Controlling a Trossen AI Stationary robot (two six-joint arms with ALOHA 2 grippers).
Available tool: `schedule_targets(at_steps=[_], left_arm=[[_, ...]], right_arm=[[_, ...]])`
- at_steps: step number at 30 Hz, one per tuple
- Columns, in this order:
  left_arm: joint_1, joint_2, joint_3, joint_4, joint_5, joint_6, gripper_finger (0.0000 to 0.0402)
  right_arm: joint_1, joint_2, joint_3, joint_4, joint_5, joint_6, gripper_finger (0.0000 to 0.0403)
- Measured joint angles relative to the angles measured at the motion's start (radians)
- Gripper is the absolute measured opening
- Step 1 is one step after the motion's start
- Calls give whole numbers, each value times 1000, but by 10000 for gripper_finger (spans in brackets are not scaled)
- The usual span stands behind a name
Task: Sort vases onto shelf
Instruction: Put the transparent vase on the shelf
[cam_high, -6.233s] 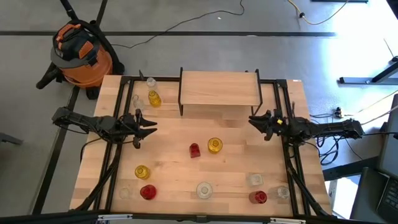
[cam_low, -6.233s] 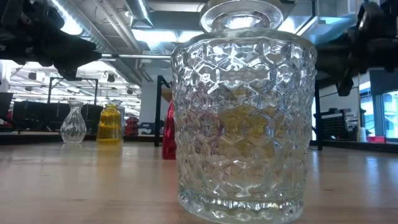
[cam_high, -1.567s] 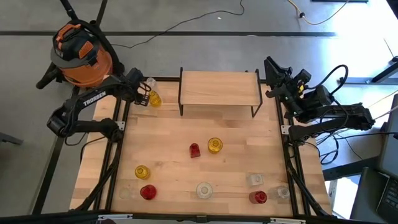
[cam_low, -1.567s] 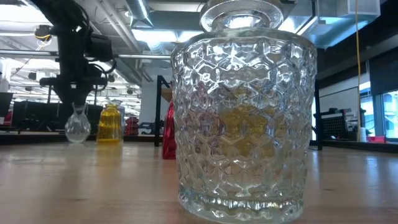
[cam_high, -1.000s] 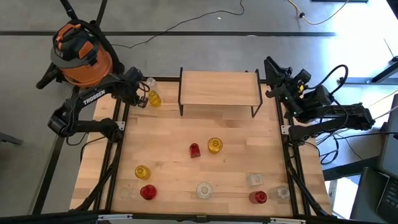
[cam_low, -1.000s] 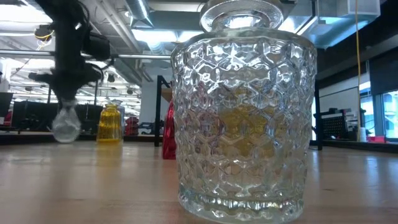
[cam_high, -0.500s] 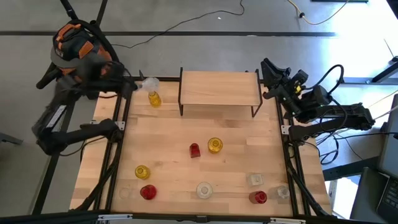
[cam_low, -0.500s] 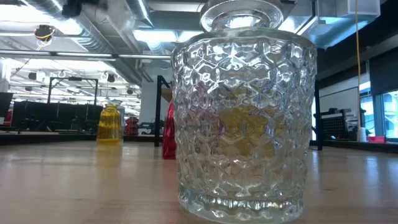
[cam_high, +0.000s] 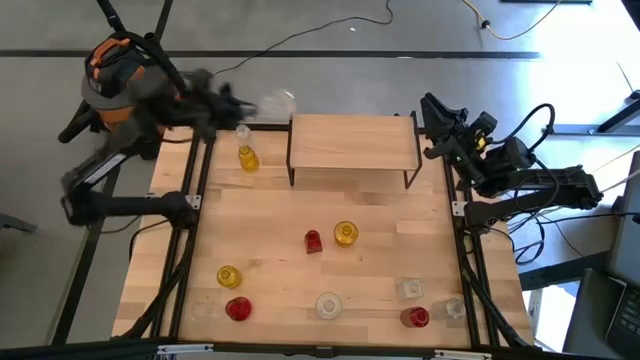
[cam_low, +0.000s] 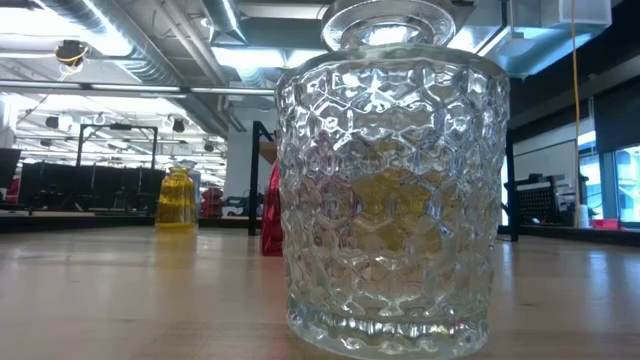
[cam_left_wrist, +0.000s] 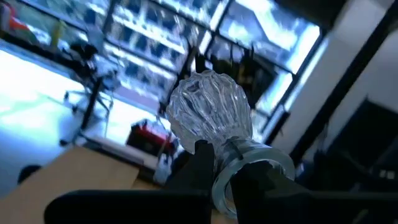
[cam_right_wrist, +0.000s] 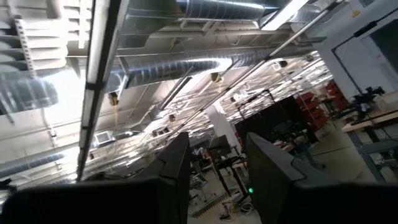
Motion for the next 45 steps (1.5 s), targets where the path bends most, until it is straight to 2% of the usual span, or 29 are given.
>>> schedule_targets(at_steps=[3, 5, 9, 12, 15, 16, 18, 20, 25, 28, 34, 38, 45], left_arm=[[-52, 125, 75, -83, -8, 90, 24], [-58, 213, 179, -234, -55, 155, 24], [-76, 418, 500, -572, -169, 336, 24], [-91, 579, 776, -815, -211, 445, 24], [-103, 730, 1045, -1015, -269, 516, 24], [-103, 767, 1085, -1052, -286, 538, 24], [-109, 752, 1014, -1003, -280, 545, 24], [-108, 754, 975, -1022, -278, 551, 24], [-119, 793, 973, -1180, -441, 597, 24], [-119, 818, 973, -1216, -494, 602, 24], [-122, 872, 974, -1275, -497, 603, 24], [-126, 920, 974, -1295, -502, 603, 24], [-127, 985, 974, -1351, -497, 596, 24]], right_arm=[[0, 0, 0, 0, -71, 28, 117], [0, -2, 0, 1, -116, 41, 117], [0, -5, 0, 1, -164, 43, 117], [0, -4, 0, 0, -169, 43, 117], [0, -4, 0, 1, -168, 42, 117], [0, -4, 0, 0, -164, 41, 117], [0, -4, 0, -3, -154, 39, 117], [0, -5, 0, -8, -148, 39, 117], [0, -7, 2, -11, -131, 37, 117], [0, -7, 2, -15, -106, 30, 117], [0, -7, 2, -85, -61, 13, 117], [0, -7, 2, -139, -98, 13, 117], [0, 6, 2, -360, -142, 73, 117]])
